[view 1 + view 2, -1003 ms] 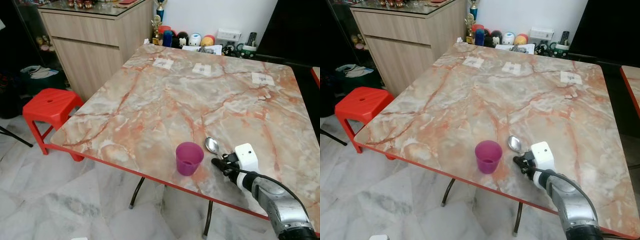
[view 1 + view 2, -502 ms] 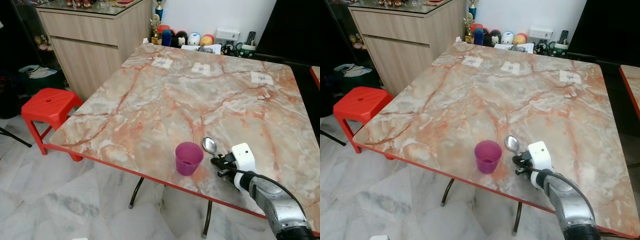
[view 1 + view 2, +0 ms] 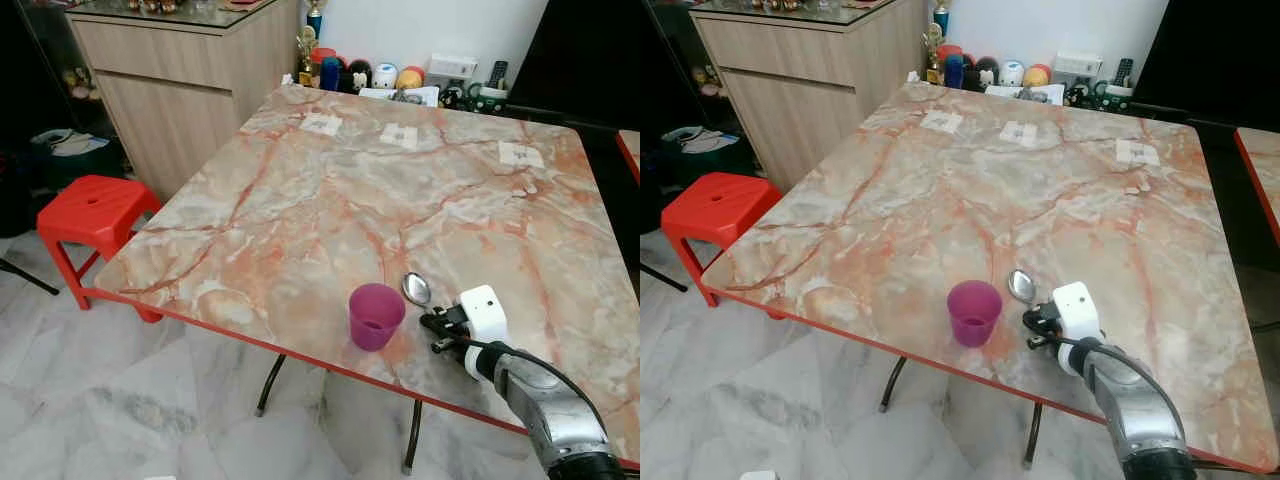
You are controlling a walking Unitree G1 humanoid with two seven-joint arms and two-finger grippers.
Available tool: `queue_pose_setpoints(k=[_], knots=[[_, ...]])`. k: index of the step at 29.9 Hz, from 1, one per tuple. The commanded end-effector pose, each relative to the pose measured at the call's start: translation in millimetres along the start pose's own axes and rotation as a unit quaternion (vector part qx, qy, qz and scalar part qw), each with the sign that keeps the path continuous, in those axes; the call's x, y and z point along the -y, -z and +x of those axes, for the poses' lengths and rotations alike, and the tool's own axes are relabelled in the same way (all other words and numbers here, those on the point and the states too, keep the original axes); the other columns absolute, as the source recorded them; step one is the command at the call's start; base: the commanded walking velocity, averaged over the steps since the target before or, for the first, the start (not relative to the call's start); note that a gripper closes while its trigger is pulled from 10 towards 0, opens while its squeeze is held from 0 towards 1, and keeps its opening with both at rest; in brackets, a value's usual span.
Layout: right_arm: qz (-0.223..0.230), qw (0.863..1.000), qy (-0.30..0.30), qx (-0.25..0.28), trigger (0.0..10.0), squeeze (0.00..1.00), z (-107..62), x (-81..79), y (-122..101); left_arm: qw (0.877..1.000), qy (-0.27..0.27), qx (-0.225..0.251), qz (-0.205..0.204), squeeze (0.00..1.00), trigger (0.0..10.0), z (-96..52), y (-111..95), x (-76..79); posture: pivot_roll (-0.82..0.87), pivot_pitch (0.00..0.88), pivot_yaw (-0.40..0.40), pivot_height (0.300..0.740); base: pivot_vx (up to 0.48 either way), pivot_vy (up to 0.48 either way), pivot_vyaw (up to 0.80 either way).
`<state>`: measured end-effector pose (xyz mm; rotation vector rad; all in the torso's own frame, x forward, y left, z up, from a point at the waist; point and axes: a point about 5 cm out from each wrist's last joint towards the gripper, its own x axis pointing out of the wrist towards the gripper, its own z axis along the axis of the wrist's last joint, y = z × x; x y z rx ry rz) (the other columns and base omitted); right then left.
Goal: Setting the table
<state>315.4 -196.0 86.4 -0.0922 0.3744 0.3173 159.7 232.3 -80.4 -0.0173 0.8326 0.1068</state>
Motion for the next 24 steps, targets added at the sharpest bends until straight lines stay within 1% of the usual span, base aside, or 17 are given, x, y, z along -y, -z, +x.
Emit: queue_pose_setpoints(k=[1, 2, 3, 5, 6, 7, 8, 11, 12, 13, 14, 16, 18, 20, 24], knots=[[0.014, 1.0, 0.027, 0.009, 7.4, 0.0, 0.9, 1.2, 3.7, 1.0, 0.002, -0.015, 0.005, 0.0, 10.0, -2.6, 8.3, -0.5, 0.02, 0.122, -0.015, 0.74, 0.0, 0.0, 0.0], [0.016, 0.999, 0.04, 0.025, 10.0, 0.0, 0.8, 1.9, 0.2, 1.0, 0.003, -0.015, 0.005, 0.0, 10.0, -2.7, 8.5, -0.5, 0.02, 0.12, -0.015, 0.74, 0.0, 0.0, 0.0], [0.02, 0.997, 0.054, 0.043, 10.0, 0.0, 0.4, 2.7, -3.8, 1.0, 0.003, -0.015, 0.005, 0.0, 10.0, -2.8, 8.7, -0.4, 0.02, 0.118, -0.015, 0.74, 0.0, 0.0, 0.0], [0.023, 0.996, 0.063, 0.053, 10.0, 0.0, -0.1, 3.2, -6.1, 1.0, 0.003, -0.016, 0.005, 0.0, 10.0, -2.8, 8.8, -0.4, 0.02, 0.117, -0.015, 0.74, 0.0, 0.0, 0.0], [0.028, 0.992, 0.081, 0.092, 10.0, 0.0, -2.5, 2.5, -17.0, 1.0, 0.003, -0.016, 0.006, 0.0, 10.0, -2.9, 9.1, -0.3, 0.02, 0.116, -0.015, 0.74, 0.0, 0.0, 0.0], [0.028, 0.992, 0.081, 0.092, 10.0, 0.0, -2.5, 2.5, -17.0, 1.0, 0.003, -0.016, 0.006, 0.0, 10.0, -2.9, 9.1, -0.3, 0.02, 0.116, -0.015, 0.74, 0.0, 0.0, 0.0], [0.026, 0.987, 0.096, 0.124, 10.0, 0.0, -5.3, 2.0, -26.0, 1.0, 0.003, -0.016, 0.006, 0.0, 10.0, -3.0, 9.4, -0.3, 0.01, 0.111, -0.015, 0.74, 0.0, 0.0, 0.0], [0.03, 0.98, 0.117, 0.158, 10.0, 0.0, -9.7, 1.4, -35.3, 1.0, 0.004, -0.017, 0.007, 0.0, 10.0, -3.3, 10.2, 0.0, 0.01, 0.107, -0.015, 0.74, 0.0, 0.0, 0.0], [0.026, 0.975, 0.134, 0.173, 10.0, 0.0, -12.1, 1.2, -38.6, 1.0, 0.004, -0.018, 0.007, 0.0, 10.0, -3.4, 10.6, 0.1, 0.01, 0.104, -0.016, 0.74, 0.0, 0.0, 0.0], [0.026, 0.975, 0.134, 0.173, 10.0, 0.0, -12.1, 1.2, -38.6, 1.0, 0.004, -0.018, 0.007, 0.0, 10.0, -3.4, 10.6, 0.1, 0.01, 0.104, -0.016, 0.74, 0.0, 0.0, 0.0], [0.027, 0.97, 0.153, 0.19, 10.0, 0.0, -14.4, 0.7, -40.7, 1.0, 0.005, -0.019, 0.008, 0.0, 10.0, -3.6, 11.0, 0.3, 0.01, 0.101, -0.017, 0.74, 0.0, 0.0, 0.0], [0.038, 0.965, 0.163, 0.201, 10.0, 0.0, -15.9, -0.7, -40.7, 1.0, 0.006, -0.019, 0.008, 0.0, 10.0, -3.7, 11.3, 0.4, 0.01, 0.099, -0.018, 0.74, 0.0, 0.0, 0.0], [0.06, 0.957, 0.183, 0.217, 10.0, 0.0, -18.8, -7.8, -37.1, 1.0, 0.007, -0.019, 0.009, 0.0, 10.0, -3.8, 11.8, 0.8, 0.01, 0.096, -0.019, 0.74, 0.0, 0.0, 0.0], [0.066, 0.955, 0.185, 0.223, 10.0, 0.0, -19.7, -10.6, -36.5, 1.0, 0.008, -0.019, 0.01, 0.0, 10.0, -3.9, 11.9, 0.9, 0.01, 0.096, -0.019, 0.74, 0.0, 0.0, 0.0], [0.062, 0.951, 0.194, 0.232, 10.0, 0.0, -21.2, -15.9, -38.1, 1.0, 0.008, -0.019, 0.012, 0.0, 10.0, -3.9, 12.0, 1.2, 0.01, 0.099, -0.022, 0.74, 0.0, 0.0, 0.0]])
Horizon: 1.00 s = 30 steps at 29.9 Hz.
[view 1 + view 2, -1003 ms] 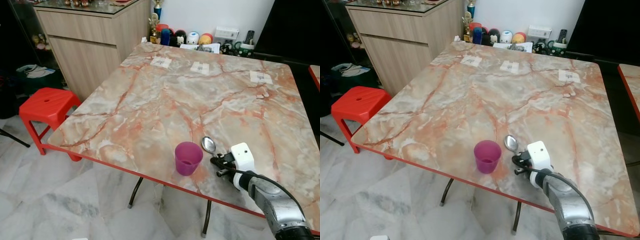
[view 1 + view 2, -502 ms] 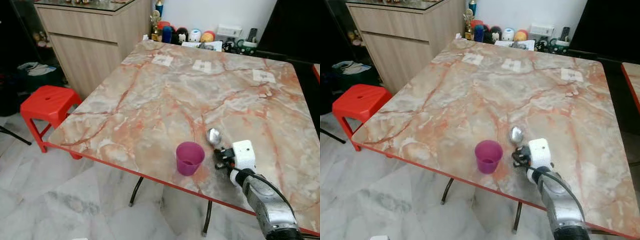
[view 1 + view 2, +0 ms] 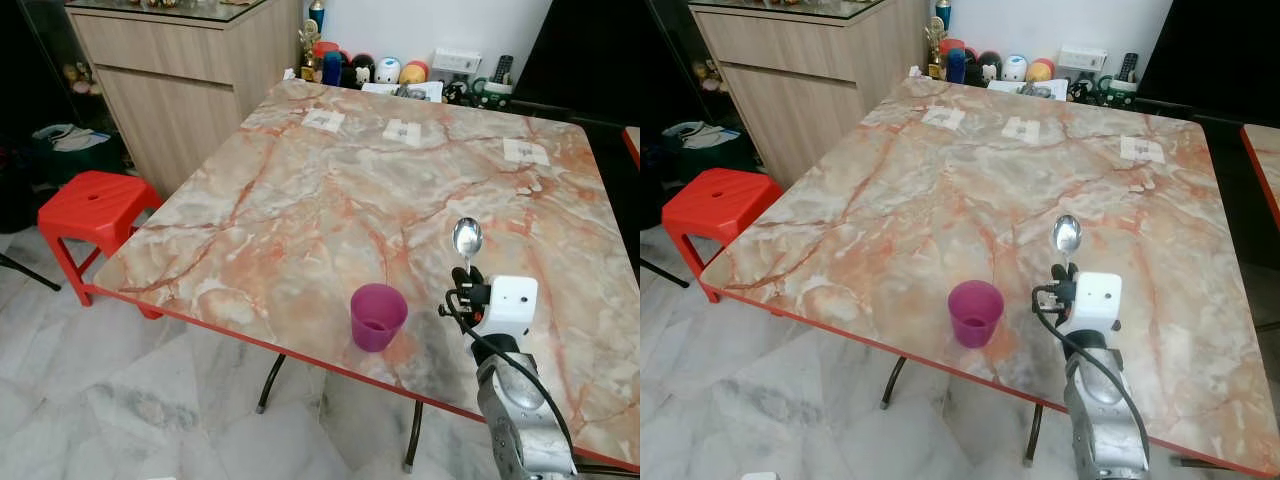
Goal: Setting the table
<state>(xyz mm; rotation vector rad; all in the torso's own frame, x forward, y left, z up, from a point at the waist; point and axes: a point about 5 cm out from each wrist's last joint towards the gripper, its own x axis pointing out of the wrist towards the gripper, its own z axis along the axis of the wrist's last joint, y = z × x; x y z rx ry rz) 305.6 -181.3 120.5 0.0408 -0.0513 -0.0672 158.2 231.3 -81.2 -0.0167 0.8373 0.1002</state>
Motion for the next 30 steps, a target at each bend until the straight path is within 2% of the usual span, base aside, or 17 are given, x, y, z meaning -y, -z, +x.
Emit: queue_pose_setpoints(k=[1, 8, 13, 16, 23, 30], knots=[[-0.002, 1.0, 0.008, 0.023, 10.0, 0.0, -0.4, -0.2, -9.0, 1.0, 0.006, -0.017, 0.011, 0.0, 10.0, -3.3, 10.2, 0.5, 0.01, 0.1, -0.023, 0.74, 0.0, 0.0, 0.0], [-0.016, 0.999, 0.017, 0.034, 10.0, 0.0, 1.5, 2.5, -13.6, 1.0, 0.006, -0.015, 0.014, 0.0, 10.0, -3.1, 9.7, 1.0, 0.01, 0.11, -0.029, 0.74, 0.0, 0.0, 0.0], [-0.017, 0.999, 0.002, 0.05, 10.0, 0.0, 1.7, -3.5, -18.0, 1.0, 0.007, -0.015, 0.014, 0.0, 10.0, -3.0, 9.5, 1.6, 0.01, 0.115, -0.032, 0.74, 0.0, 0.0, 0.0], [-0.025, 0.998, -0.009, 0.058, 10.0, 0.0, 2.1, -9.4, -20.8, 1.0, 0.007, -0.014, 0.013, 0.0, 10.0, -2.9, 9.4, 1.9, 0.01, 0.117, -0.032, 0.74, 0.0, -0.249, 0.0], [-0.015, 0.998, -0.003, 0.056, 10.0, 0.0, 4.4, -9.2, -20.8, 1.0, 0.006, -0.013, 0.012, 0.0, 10.0, -2.8, 9.1, 2.1, 0.02, 0.119, -0.034, 0.74, 0.0, -0.258, 0.0], [-0.017, 0.998, -0.002, 0.053, 10.0, 0.0, 5.2, -8.8, -20.6, 1.0, 0.007, -0.012, 0.011, 0.0, 10.0, -2.7, 8.8, 2.3, 0.01, 0.122, -0.035, 0.74, 0.0, -0.297, -0.75]])
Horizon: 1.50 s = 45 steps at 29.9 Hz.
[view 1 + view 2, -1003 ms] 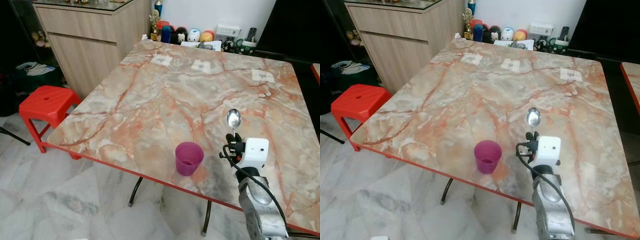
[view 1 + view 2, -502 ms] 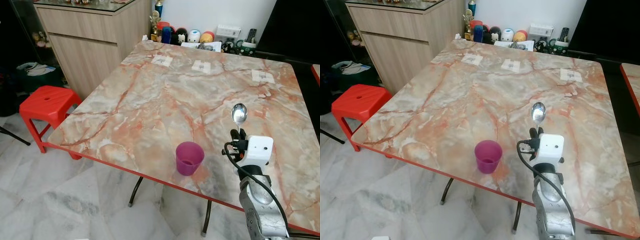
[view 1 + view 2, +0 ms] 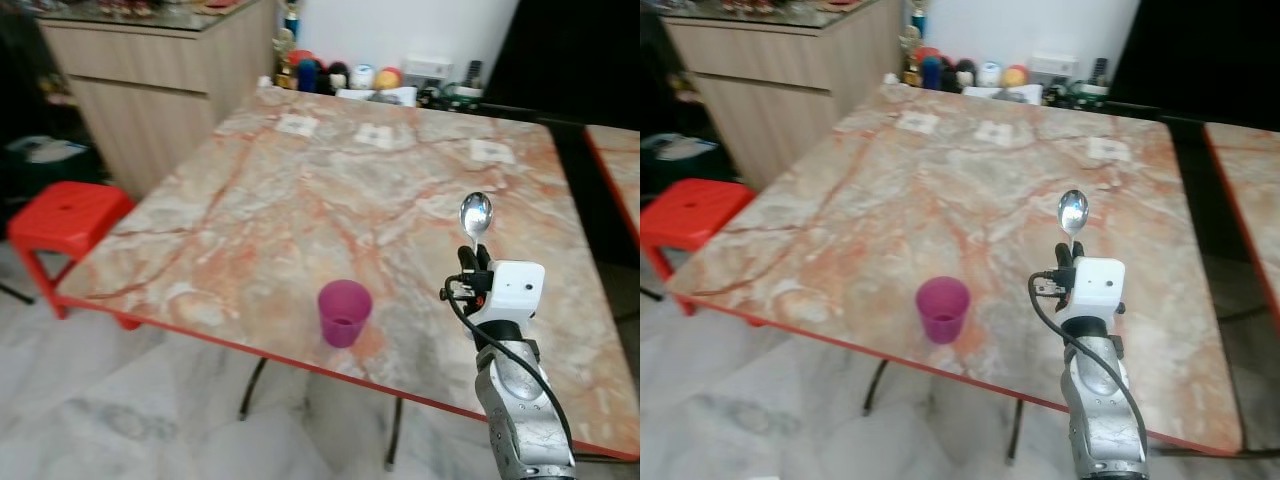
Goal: Setting the table
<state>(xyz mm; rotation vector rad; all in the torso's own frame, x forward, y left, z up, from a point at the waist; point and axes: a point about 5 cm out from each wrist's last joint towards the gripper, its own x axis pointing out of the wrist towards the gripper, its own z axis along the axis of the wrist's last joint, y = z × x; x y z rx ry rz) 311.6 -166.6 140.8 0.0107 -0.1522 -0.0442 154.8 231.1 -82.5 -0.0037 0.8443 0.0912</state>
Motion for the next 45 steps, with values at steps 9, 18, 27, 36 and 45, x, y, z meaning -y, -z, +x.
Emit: queue_pose_setpoints(k=[9, 18, 27, 36, 45], knots=[[-0.004, 1.0, 0.01, 0.011, 10.0, 0.0, -0.7, 4.6, -3.0, 1.0, 0.005, -0.008, 0.004, 0.0, 10.0, -1.2, 5.1, 2.5, 0.01, 0.124, -0.034, 0.74, 0.0, -0.317, 0.0], [-0.008, 1.0, 0.014, 0.022, 10.0, 0.0, 2.2, 5.6, -7.1, 1.0, 0.005, -0.008, 0.004, 0.0, 10.0, -1.2, 4.9, 2.0, 0.01, 0.126, -0.032, 0.74, 0.0, -0.37, 0.0], [0.0, 0.999, 0.031, 0.036, 10.0, 0.0, 3.4, 11.1, -11.8, 1.0, 0.005, -0.008, 0.004, 0.0, 10.0, -1.2, 4.9, 2.1, 0.01, 0.126, -0.03, 0.74, 0.0, -0.383, 0.0], [-0.002, 0.999, 0.035, 0.042, 10.0, 0.0, 4.4, 12.0, -14.4, 1.0, 0.006, -0.008, 0.004, 0.0, 10.0, -1.1, 4.7, 2.2, 0.01, 0.127, -0.031, 0.74, 0.0, -0.384, 0.0], [-0.003, 0.996, 0.054, 0.068, 10.0, 0.0, 8.3, 19.4, -26.6, 1.0, 0.007, -0.008, 0.004, 0.0, 10.0, -1.1, 4.8, 2.3, 0.0, 0.125, -0.033, 0.74, 0.0, -0.391, -0.43]])
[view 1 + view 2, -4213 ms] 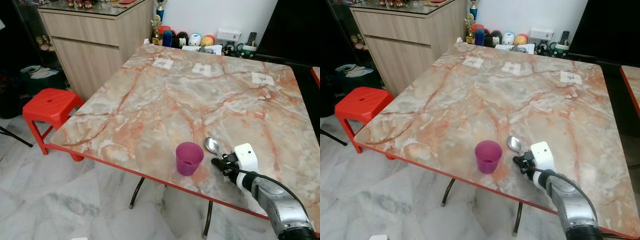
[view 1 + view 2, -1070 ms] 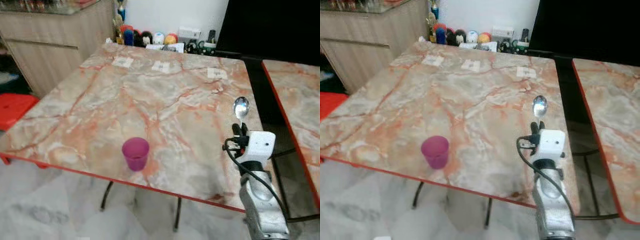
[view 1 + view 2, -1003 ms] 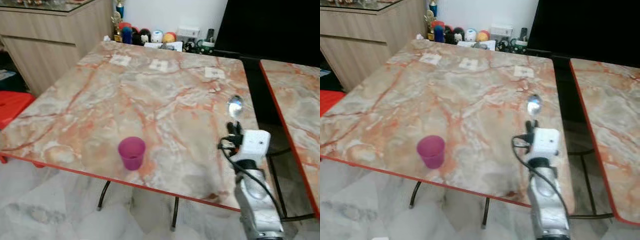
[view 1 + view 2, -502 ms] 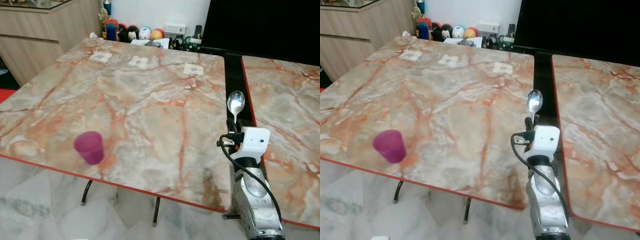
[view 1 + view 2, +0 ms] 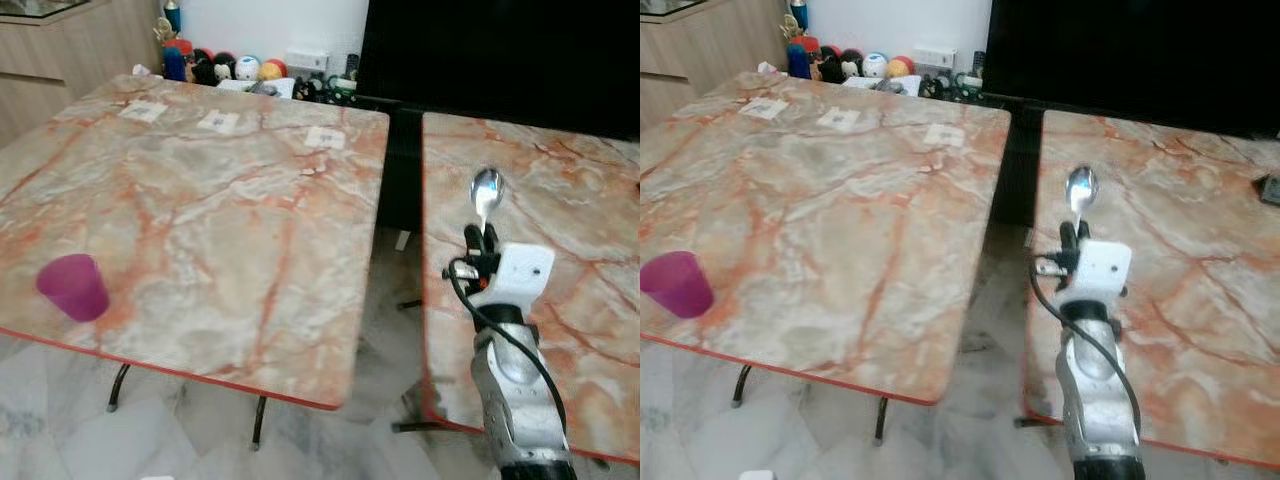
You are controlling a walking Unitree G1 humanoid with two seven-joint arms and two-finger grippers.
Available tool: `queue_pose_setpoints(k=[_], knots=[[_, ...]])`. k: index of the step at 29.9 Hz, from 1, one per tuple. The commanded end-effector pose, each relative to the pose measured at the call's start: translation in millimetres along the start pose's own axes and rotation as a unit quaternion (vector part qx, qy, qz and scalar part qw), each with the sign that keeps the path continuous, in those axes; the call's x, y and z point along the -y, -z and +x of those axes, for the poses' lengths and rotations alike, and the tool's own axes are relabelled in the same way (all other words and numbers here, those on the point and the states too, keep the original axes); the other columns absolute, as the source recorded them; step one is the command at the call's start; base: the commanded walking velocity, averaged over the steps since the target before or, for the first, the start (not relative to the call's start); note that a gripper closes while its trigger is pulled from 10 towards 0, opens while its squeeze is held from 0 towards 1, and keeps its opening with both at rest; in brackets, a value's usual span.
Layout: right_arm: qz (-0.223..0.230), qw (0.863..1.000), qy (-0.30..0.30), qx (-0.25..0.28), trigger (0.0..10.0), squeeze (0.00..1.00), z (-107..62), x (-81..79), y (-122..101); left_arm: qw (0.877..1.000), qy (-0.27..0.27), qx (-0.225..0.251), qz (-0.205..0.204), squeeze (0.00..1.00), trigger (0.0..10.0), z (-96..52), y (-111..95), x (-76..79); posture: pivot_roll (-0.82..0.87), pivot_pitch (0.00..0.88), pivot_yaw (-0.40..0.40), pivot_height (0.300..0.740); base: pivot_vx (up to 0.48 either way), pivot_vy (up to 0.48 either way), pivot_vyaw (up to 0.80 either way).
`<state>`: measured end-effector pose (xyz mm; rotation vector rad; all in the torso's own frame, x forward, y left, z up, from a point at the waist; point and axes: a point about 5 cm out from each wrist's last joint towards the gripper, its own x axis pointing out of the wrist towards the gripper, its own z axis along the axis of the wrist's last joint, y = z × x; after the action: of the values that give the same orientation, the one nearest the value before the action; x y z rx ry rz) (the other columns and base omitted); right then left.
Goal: Setting the table
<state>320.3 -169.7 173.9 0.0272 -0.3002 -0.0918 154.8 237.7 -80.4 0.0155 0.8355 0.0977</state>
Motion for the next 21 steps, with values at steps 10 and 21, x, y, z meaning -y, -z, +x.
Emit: queue_pose_setpoints(k=[10, 21], knots=[[-0.012, 0.999, 0.03, -0.002, 10.0, 0.0, -6.4, 15.7, 3.9, 1.0, 0.014, -0.013, -0.003, 0.0, 10.0, -0.2, 6.1, 9.2, 0.0, 0.125, -0.032, 0.74, 0.0, -0.393, -0.23], [-0.013, 0.999, 0.028, 0.008, 10.0, 0.0, -3.3, 13.9, 0.3, 1.0, 0.014, -0.013, -0.001, 0.0, 10.0, -0.4, 6.1, 8.6, 0.0, 0.113, -0.026, 0.74, 0.0, -0.393, 0.0]])
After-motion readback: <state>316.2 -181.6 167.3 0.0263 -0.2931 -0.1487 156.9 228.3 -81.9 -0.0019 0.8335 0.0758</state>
